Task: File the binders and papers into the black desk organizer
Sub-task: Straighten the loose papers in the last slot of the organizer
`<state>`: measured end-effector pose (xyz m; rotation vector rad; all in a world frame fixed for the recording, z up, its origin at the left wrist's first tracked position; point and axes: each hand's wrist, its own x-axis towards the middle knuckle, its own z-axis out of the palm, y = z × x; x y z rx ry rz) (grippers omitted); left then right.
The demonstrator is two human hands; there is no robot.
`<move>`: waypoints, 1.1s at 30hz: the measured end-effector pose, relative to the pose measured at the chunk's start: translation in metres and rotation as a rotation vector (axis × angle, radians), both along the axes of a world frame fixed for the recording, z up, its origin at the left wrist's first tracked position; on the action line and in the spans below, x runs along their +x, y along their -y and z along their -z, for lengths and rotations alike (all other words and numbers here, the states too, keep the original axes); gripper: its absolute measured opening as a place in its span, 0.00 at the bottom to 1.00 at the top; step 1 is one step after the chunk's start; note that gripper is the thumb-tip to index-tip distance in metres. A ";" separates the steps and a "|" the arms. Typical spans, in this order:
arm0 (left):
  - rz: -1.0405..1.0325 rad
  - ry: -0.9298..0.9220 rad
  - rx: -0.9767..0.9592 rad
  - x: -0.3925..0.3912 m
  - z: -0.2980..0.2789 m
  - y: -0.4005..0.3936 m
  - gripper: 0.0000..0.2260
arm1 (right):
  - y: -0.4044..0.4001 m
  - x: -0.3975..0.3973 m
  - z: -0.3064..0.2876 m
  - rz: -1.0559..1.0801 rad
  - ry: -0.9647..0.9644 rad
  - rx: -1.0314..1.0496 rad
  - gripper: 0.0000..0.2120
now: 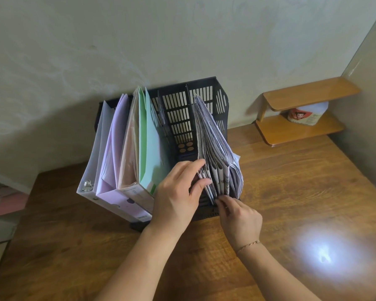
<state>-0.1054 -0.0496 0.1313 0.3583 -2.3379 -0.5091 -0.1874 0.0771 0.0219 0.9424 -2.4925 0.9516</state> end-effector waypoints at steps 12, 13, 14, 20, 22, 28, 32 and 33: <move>-0.008 -0.028 0.068 0.002 0.002 -0.004 0.15 | 0.003 -0.005 -0.001 0.039 -0.063 0.074 0.07; -0.006 -0.025 0.085 0.003 0.003 -0.005 0.16 | 0.005 -0.006 0.000 0.039 -0.055 0.100 0.08; -0.003 -0.022 0.099 0.004 0.005 -0.005 0.17 | 0.005 -0.006 0.002 0.035 -0.050 0.119 0.09; -0.018 -0.025 0.131 0.004 0.008 -0.005 0.20 | 0.010 -0.010 0.008 -0.026 -0.052 0.269 0.12; -0.024 -0.017 0.136 0.004 0.007 -0.007 0.21 | 0.014 -0.009 0.004 -0.032 -0.031 0.331 0.13; -0.029 -0.005 0.146 0.003 0.004 -0.007 0.22 | 0.011 -0.002 0.000 -0.033 0.024 0.307 0.12; -0.012 0.029 0.089 0.005 0.003 -0.005 0.22 | 0.009 0.004 0.003 0.000 0.070 0.318 0.12; 0.001 0.037 0.067 0.006 0.003 -0.004 0.22 | 0.010 0.004 0.004 0.003 0.086 0.352 0.13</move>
